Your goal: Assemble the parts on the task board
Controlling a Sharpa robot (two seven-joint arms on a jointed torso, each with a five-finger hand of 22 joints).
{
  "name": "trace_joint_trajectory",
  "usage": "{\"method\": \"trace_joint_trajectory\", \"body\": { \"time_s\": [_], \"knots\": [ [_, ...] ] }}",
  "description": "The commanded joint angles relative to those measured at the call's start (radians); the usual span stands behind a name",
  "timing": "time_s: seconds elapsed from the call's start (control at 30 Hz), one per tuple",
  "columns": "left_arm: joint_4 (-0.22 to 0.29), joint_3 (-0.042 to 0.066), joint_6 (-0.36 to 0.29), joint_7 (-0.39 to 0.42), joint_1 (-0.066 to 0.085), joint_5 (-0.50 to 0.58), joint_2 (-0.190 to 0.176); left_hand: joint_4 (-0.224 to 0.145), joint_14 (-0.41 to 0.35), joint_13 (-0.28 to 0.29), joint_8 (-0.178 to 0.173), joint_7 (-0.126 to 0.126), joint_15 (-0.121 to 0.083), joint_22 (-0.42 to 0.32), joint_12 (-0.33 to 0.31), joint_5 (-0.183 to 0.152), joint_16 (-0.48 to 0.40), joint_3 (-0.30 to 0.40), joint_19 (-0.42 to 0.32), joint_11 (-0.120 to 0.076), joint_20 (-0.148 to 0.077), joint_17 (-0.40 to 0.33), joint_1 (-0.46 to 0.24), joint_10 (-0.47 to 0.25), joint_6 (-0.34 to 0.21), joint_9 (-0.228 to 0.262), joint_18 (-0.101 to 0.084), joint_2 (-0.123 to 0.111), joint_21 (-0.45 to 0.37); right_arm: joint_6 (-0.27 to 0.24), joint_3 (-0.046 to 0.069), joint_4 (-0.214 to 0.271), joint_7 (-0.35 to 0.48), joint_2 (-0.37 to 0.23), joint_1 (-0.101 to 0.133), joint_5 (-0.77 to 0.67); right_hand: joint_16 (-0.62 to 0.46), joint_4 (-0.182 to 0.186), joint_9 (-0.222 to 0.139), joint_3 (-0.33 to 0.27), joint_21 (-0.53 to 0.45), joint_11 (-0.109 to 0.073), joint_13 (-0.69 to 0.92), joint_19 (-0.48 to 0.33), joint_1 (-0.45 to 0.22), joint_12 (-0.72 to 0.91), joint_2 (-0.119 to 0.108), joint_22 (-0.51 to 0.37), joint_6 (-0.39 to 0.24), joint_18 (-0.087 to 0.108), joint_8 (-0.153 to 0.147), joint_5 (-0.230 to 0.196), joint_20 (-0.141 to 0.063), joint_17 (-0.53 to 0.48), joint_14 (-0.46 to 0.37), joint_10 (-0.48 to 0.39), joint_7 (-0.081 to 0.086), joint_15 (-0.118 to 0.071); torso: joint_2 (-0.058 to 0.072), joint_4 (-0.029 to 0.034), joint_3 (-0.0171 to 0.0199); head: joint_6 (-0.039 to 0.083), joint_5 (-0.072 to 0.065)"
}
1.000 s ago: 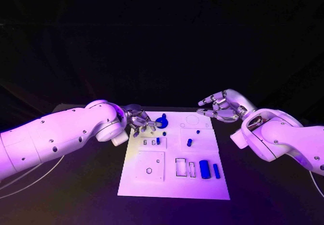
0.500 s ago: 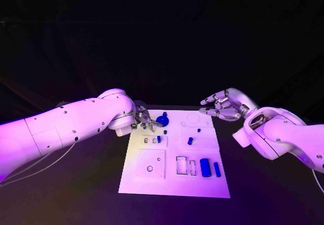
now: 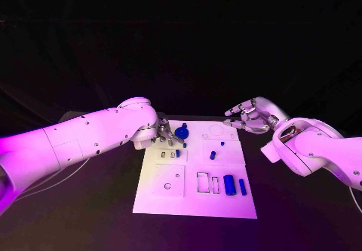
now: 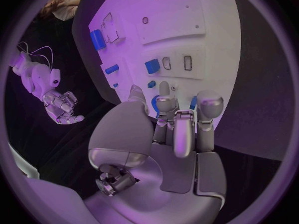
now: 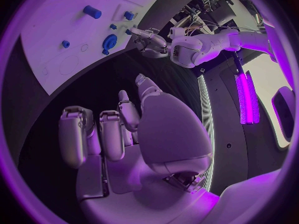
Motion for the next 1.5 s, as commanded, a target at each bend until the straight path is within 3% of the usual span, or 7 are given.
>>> {"method": "trace_joint_trajectory", "body": {
  "time_s": [0.03,0.87,1.5],
  "knots": [
    [-0.01,-0.002,0.049,-0.023,0.001,-0.019,0.012,-0.001,0.079,0.013,0.01,-0.001,-0.008,0.011,0.016,0.0,0.009,-0.001,0.01,-0.002,-0.001,0.17,-0.011,0.013,-0.007,0.01,-0.014,0.004,0.012,0.014,0.0,-0.001,-0.008,0.0,-0.001,-0.015,-0.006,0.001,0.001,-0.005,-0.005,-0.004,-0.001,0.0,-0.006,-0.005,-0.001,0.148,0.005,0.006,0.0,0.002,-0.007,0.11,0.065,-0.001,0.0,-0.005,0.001,-0.0017,0.0009,-0.001,0.001],
    [-0.046,-0.017,0.121,-0.017,0.0,-0.012,0.049,-0.005,0.083,0.028,0.03,-0.001,-0.008,0.035,0.03,0.0,0.02,0.009,0.01,-0.001,-0.001,0.185,0.03,0.009,-0.028,0.047,-0.017,-0.001,0.031,0.013,-0.001,-0.012,-0.008,0.013,-0.003,-0.013,-0.008,0.004,0.001,-0.007,-0.006,-0.004,-0.002,0.0,-0.01,-0.005,0.002,0.147,0.005,0.006,0.0,0.006,-0.008,0.108,0.065,0.0,-0.001,-0.006,0.001,0.0004,0.0023,-0.008,-0.002],
    [-0.056,-0.024,0.138,-0.005,-0.001,0.001,0.058,-0.007,0.082,0.03,0.035,0.0,-0.008,0.041,0.033,0.0,0.02,0.012,0.009,-0.001,0.0,0.186,0.045,0.008,-0.032,0.057,-0.017,0.004,0.036,0.008,-0.001,-0.017,-0.004,0.021,-0.004,-0.01,-0.007,0.004,0.001,-0.005,-0.004,-0.006,0.0,0.002,-0.007,-0.003,0.006,0.149,0.007,0.006,0.001,0.017,-0.008,0.109,0.066,0.003,-0.001,-0.007,0.002,0.0002,0.0031,-0.012,-0.003]
  ]
}}
